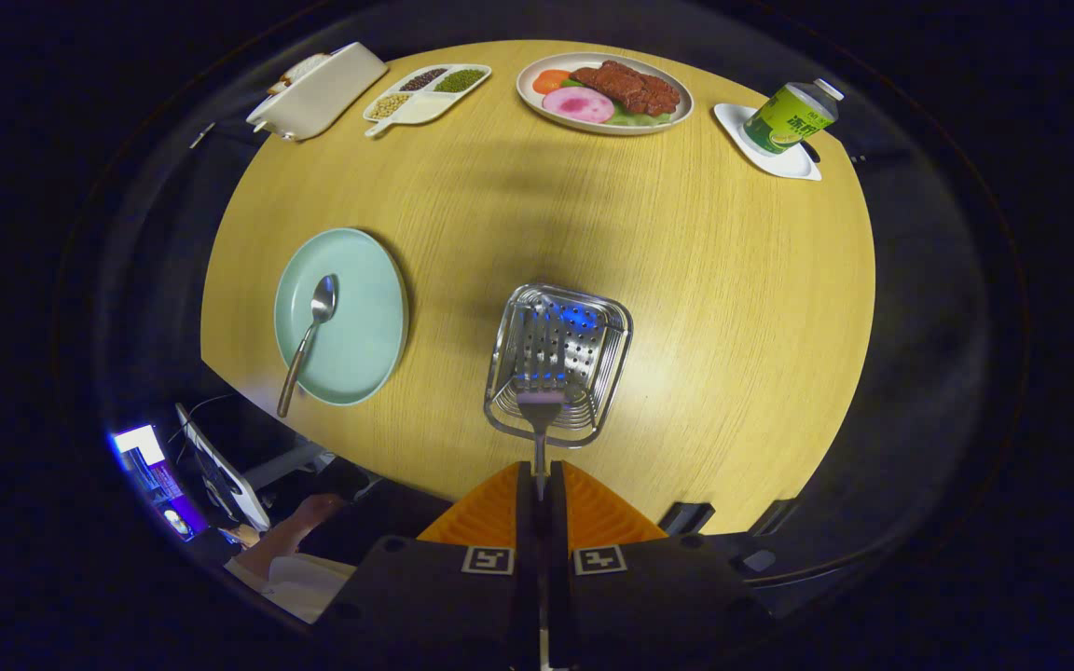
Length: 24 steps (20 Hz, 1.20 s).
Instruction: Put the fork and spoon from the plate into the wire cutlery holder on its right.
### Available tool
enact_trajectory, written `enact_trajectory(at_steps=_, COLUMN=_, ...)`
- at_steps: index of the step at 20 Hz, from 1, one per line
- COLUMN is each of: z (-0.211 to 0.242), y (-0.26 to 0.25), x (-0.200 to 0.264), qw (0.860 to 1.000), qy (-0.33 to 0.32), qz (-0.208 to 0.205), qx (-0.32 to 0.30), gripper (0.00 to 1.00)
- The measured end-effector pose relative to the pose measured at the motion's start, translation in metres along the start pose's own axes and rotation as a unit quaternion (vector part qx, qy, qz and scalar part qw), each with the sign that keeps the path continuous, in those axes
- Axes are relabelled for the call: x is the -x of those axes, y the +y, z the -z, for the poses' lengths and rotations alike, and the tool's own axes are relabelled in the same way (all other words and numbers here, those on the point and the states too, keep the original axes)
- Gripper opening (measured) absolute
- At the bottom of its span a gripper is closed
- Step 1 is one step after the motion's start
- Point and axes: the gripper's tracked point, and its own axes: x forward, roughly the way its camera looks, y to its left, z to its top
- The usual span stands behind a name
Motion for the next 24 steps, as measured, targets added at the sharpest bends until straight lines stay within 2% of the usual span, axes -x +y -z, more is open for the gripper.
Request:
enact_trajectory(at_steps=6, z=-0.002, y=-0.003, x=-0.017, qw=0.999, qy=0.044, qz=-0.006, qx=0.018, gripper=0.09)
enact_trajectory(at_steps=10, z=-0.004, y=-0.007, x=-0.022, qw=0.998, qy=0.060, qz=-0.011, qx=0.005, gripper=0.09)
enact_trajectory(at_steps=15, z=-0.010, y=-0.006, x=-0.018, qw=0.998, qy=0.050, qz=-0.031, qx=-0.019, gripper=0.17)
enact_trajectory(at_steps=17, z=-0.012, y=-0.006, x=-0.010, qw=0.998, qy=0.036, qz=-0.042, qx=-0.029, gripper=0.40)
enact_trajectory(at_steps=19, z=-0.019, y=-0.006, x=0.003, qw=0.998, qy=0.004, qz=-0.050, qx=-0.043, gripper=0.47)
enact_trajectory(at_steps=21, z=-0.028, y=-0.005, x=0.017, qw=0.996, qy=-0.044, qz=-0.057, qx=-0.049, gripper=0.75)
enact_trajectory(at_steps=22, z=-0.032, y=-0.006, x=0.026, qw=0.995, qy=-0.072, qz=-0.055, qx=-0.047, gripper=0.95)
enact_trajectory(at_steps=24, z=-0.039, y=-0.006, x=0.046, qw=0.989, qy=-0.131, qz=-0.044, qx=-0.043, gripper=0.98)
